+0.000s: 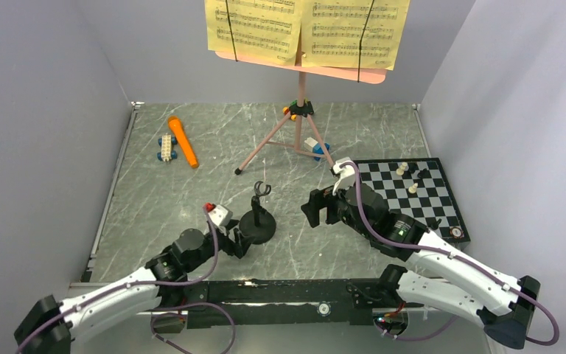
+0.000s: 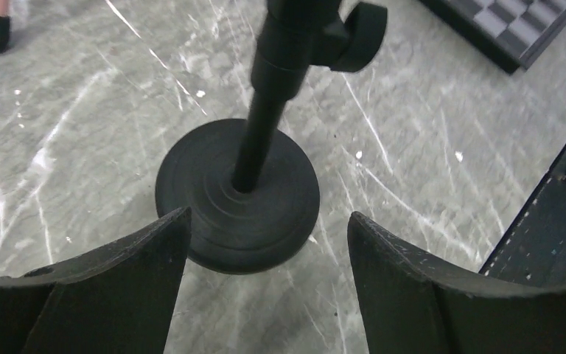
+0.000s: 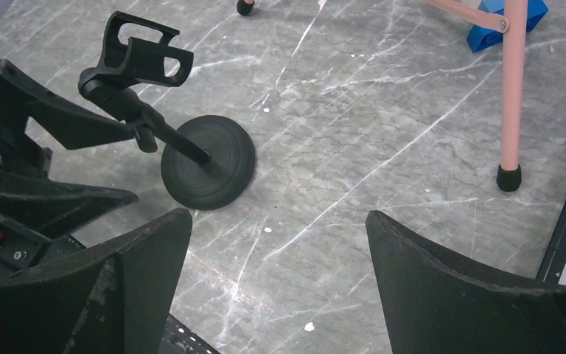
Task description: Pack up the instrument practice props
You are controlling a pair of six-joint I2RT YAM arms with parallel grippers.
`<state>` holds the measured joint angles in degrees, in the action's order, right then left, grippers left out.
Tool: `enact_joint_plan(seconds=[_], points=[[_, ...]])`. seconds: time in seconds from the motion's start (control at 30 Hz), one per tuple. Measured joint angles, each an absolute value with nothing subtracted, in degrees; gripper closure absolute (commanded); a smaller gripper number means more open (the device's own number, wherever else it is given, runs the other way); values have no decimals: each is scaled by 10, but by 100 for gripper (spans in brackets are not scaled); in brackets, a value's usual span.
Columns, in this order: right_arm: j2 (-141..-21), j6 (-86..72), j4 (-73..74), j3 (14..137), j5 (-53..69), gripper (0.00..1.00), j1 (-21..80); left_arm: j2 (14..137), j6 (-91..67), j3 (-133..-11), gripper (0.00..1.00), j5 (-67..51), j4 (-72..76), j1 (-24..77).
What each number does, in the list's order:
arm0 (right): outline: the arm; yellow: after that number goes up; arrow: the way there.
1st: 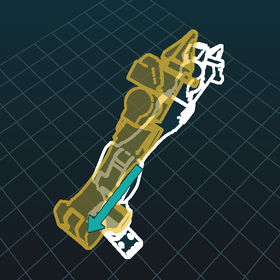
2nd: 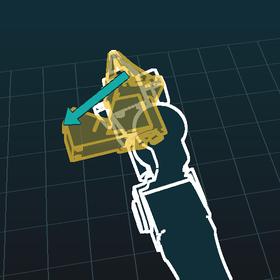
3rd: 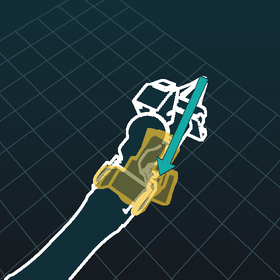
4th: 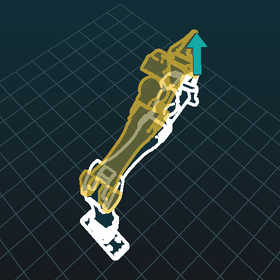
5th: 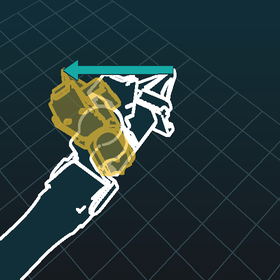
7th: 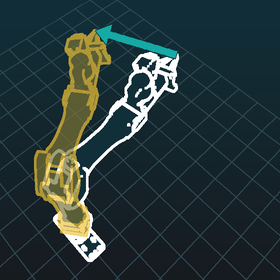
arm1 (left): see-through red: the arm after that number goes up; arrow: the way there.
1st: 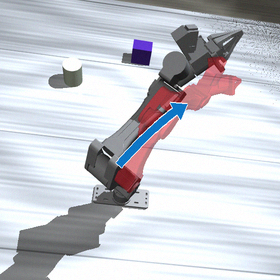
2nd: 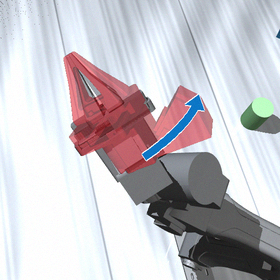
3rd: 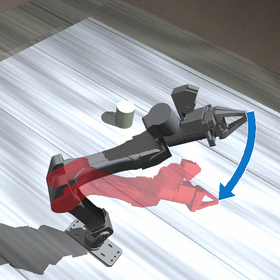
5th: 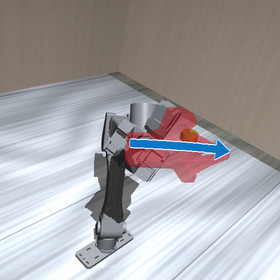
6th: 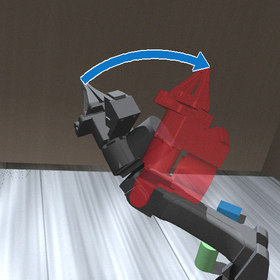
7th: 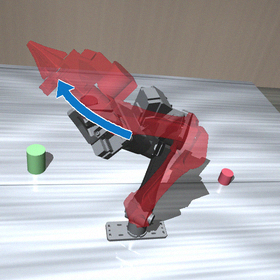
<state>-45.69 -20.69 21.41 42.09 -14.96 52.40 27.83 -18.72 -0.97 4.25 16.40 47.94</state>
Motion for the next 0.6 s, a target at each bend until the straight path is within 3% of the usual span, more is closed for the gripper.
enact_joint_plan(seconds=[0.43, 0.6], points=[[-423, -205, 230, 421, -161, 6, 524, 522, -116, -39, 28, 110, 379, 519], [-423, -205, 231, 421, -163, 6, 523, 584, -102, -69, 37, 115, 417, 520]])
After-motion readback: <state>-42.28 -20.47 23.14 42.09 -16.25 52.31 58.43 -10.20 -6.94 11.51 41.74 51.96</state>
